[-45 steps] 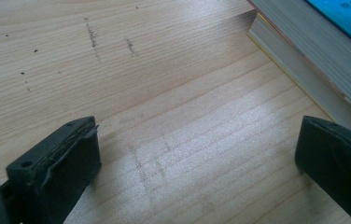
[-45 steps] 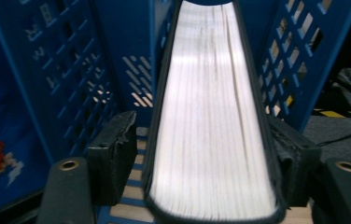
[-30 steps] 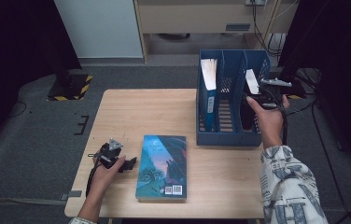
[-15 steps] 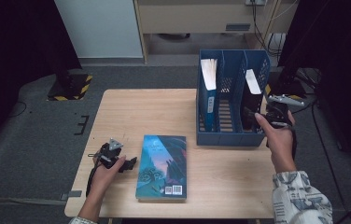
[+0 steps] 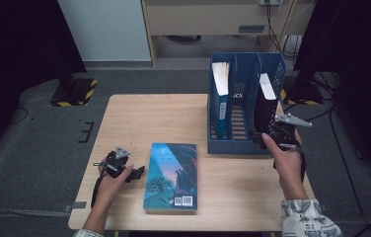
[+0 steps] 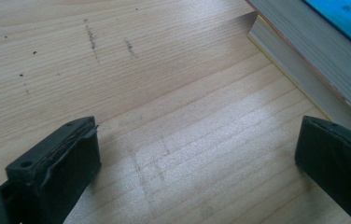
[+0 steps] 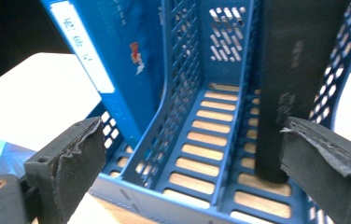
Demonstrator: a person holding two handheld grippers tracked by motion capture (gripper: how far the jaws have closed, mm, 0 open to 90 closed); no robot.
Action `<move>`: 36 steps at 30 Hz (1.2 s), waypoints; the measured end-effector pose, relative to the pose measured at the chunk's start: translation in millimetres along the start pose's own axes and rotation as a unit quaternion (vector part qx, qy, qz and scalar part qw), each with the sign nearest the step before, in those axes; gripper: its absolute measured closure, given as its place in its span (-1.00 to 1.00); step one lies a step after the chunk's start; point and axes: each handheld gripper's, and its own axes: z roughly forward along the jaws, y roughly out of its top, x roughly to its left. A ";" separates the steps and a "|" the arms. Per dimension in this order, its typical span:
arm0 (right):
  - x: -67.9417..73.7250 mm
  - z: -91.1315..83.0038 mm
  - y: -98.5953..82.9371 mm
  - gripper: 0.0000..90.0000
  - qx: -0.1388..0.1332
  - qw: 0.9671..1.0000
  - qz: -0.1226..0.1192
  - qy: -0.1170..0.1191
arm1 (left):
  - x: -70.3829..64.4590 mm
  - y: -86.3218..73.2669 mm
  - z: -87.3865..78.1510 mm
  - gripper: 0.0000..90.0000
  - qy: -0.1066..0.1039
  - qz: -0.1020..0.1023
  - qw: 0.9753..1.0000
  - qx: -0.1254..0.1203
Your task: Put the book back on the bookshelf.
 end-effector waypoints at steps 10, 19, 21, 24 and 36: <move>18.5 -16.3 -5.5 -0.80 -0.010 1.000 0.001 0.012 | -0.1 -0.2 -0.2 -1.00 -0.001 0.000 1.000 -0.001; 54.2 -13.1 -14.2 -0.79 0.008 0.998 -0.014 0.065 | 0.6 0.4 -2.7 -0.89 -0.006 0.001 1.000 -0.006; 63.2 -7.9 -19.4 -0.79 0.019 0.997 -0.022 0.070 | 1.1 1.9 -6.3 -0.88 -0.009 -0.007 1.000 -0.011; 75.7 -0.4 -27.9 -0.79 0.034 0.996 -0.037 0.079 | 2.2 6.7 -14.0 -0.88 -0.008 -0.014 1.000 -0.026; 131.8 31.0 -64.2 -0.65 0.100 0.981 -0.120 0.116 | -7.8 18.0 -32.8 -0.83 -0.039 -0.010 0.997 -0.062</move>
